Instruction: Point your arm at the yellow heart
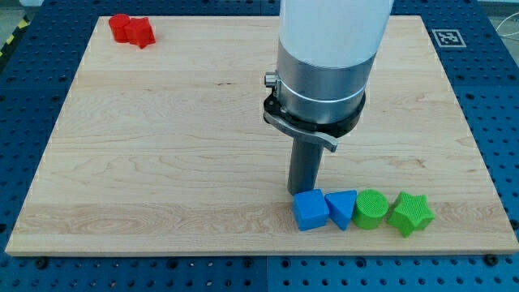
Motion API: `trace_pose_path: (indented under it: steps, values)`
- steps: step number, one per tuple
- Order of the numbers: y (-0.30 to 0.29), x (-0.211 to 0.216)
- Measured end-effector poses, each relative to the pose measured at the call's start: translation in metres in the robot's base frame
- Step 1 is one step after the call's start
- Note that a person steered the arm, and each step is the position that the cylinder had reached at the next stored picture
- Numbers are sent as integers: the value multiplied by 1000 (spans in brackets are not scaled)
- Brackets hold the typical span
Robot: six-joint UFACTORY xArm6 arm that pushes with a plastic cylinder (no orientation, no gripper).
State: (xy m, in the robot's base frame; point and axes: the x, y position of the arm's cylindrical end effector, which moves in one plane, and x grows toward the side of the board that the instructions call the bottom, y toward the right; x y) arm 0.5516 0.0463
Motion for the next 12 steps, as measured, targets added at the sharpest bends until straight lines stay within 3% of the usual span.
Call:
trace_pose_path:
  steps: [6,12]
  values:
    - [10,-44]
    - [3,-157]
